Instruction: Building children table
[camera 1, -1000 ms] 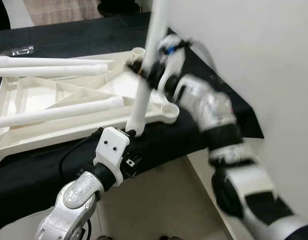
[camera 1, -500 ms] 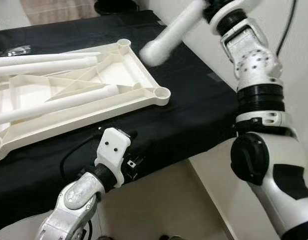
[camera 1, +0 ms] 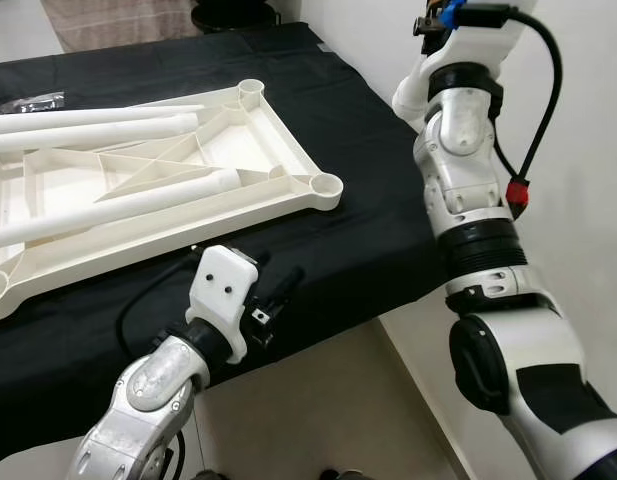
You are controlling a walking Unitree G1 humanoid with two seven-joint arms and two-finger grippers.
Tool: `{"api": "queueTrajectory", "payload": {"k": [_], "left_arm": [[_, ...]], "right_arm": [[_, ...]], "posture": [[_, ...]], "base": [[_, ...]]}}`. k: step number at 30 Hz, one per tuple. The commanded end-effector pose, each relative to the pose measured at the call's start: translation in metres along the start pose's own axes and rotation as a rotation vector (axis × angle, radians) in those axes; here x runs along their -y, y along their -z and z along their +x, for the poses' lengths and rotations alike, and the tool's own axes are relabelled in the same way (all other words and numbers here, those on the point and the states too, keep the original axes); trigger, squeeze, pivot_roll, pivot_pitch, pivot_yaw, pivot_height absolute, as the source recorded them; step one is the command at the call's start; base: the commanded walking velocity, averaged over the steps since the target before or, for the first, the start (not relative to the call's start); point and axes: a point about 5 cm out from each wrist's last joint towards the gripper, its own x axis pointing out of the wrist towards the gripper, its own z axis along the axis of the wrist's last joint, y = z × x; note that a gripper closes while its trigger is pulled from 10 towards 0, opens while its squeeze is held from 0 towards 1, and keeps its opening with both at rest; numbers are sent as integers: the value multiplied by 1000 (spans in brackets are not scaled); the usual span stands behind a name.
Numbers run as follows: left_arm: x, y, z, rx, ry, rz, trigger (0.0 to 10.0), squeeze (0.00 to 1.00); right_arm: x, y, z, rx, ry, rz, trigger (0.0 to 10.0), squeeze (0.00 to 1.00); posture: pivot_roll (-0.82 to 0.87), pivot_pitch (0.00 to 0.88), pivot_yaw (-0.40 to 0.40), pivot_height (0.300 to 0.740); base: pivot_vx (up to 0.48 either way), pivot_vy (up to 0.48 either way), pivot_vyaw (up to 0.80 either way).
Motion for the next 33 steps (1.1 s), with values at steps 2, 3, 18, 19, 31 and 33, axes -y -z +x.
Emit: {"api": "queueTrajectory", "payload": {"k": [2,3,18,19,31,33], "left_arm": [[-17,-4,6,7,-107,63,10000,0],[-23,-7,8,19,-138,80,10000,0],[-117,-7,-8,-208,-3,306,10000,0],[-127,-1,-12,-252,28,284,10000,0],[-173,-2,9,-309,143,307,10000,0],[-175,-2,13,-313,165,302,10000,0]], "right_arm": [[-7,10,-10,-10,-78,34,10000,0],[-10,10,-14,-2,-105,36,10000,0],[-7,-7,-42,57,-233,134,10000,0],[-11,-11,-43,64,-245,151,10000,0],[-39,-49,-51,132,-374,256,10000,0],[-41,-51,-53,132,-382,260,10000,0]], "posture": [[90,182,-85,740],[90,182,-85,740],[82,143,-67,740],[82,143,-67,740],[65,159,-68,740],[64,161,-67,740]], "base": [[0,0,0],[0,0,0],[0,0,0],[0,0,0],[0,0,0],[0,0,0]]}}
